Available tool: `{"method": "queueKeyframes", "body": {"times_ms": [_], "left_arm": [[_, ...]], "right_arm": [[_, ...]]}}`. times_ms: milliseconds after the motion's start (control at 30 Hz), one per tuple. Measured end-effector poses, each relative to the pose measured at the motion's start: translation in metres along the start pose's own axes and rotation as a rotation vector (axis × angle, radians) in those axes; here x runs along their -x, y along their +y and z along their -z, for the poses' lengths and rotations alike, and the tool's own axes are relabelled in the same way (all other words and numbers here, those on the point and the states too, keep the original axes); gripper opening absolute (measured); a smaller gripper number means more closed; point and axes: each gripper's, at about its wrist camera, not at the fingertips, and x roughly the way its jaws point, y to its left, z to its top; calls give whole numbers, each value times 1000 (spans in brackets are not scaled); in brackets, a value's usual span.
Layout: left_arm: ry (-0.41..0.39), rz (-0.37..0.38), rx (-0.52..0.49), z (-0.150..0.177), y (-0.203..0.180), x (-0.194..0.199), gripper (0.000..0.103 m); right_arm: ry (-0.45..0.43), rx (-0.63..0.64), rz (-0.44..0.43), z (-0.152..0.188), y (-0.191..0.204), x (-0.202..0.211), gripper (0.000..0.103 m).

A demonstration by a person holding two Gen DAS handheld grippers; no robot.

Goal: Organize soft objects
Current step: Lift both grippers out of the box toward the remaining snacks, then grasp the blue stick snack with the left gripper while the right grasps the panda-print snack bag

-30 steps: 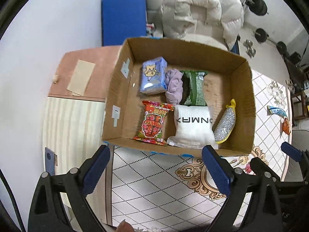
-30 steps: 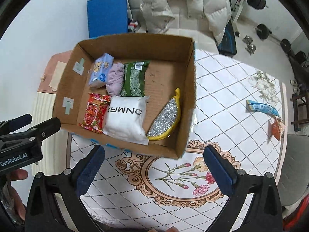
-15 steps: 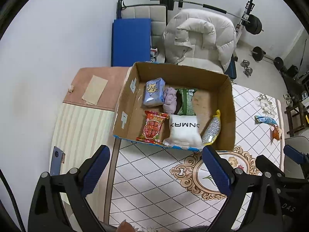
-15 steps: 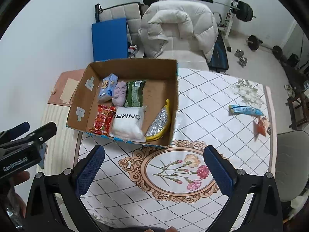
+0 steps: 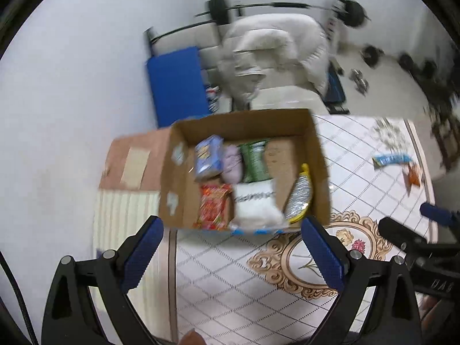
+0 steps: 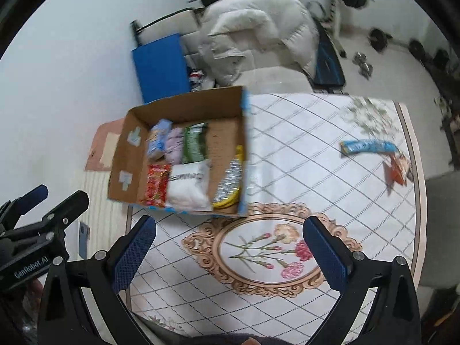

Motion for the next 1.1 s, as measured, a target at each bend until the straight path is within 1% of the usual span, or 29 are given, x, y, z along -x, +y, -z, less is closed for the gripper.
{"method": "queueKeyframes", "body": {"times_ms": [67, 167, 233, 267, 300, 333, 367, 433, 467, 533, 600, 733, 833, 867, 900, 933, 967, 1000, 1067, 1100], "left_arm": [[-19, -2, -81, -15, -33, -7, 98], [-46, -10, -248, -45, -103, -25, 98], [-49, 16, -380, -70, -163, -46, 98], [-41, 33, -422, -79, -185, -55, 98], [-17, 67, -478, -91, -215, -70, 98], [10, 95, -516, -100, -240, -84, 96], [37, 127, -564, -111, -273, -103, 89], [63, 139, -646, -120, -319, -128, 76], [97, 143, -714, -123, -351, -148, 76], [143, 157, -804, -124, -393, -177, 76], [188, 156, -863, -122, -423, -202, 76], [308, 180, -961, -112, -464, -243, 76], [362, 161, -998, -102, -477, -263, 76], [362, 165, -991, -102, -477, -264, 69], [365, 193, -962, -105, -476, -263, 62], [393, 206, -923, -108, -473, -264, 47], [429, 218, -868, -112, -468, -265, 35], [455, 221, -796, -115, -460, -268, 35], [489, 220, -672, -115, -441, -271, 29], [524, 222, -586, -113, -427, -274, 28]], "right_arm": [[8, -57, 12, -6, -38, -1, 103], [15, -169, 44, -16, -108, -4, 103], [16, -280, 68, -22, -165, -7, 103], [16, -351, 75, -24, -199, -9, 103], [12, -407, 73, -25, -226, -11, 103], [6, -472, 73, -25, -259, -14, 103], [5, -535, 80, -24, -290, -18, 103], [6, -635, 75, -21, -345, -26, 103], [12, -667, 77, -20, -366, -30, 102], [37, -707, 82, -18, -398, -39, 102], [58, -737, 77, -17, -425, -50, 102], [110, -754, 47, -22, -451, -70, 102], [143, -765, 14, -29, -458, -88, 102], [149, -772, 0, -32, -458, -93, 102], [156, -782, -14, -33, -459, -98, 102], [164, -796, -27, -35, -461, -104, 102], [172, -809, -40, -37, -461, -109, 102], [181, -818, -50, -40, -463, -116, 101], [205, -834, -65, -45, -460, -128, 100], [217, -838, -70, -48, -459, -135, 99]]}}
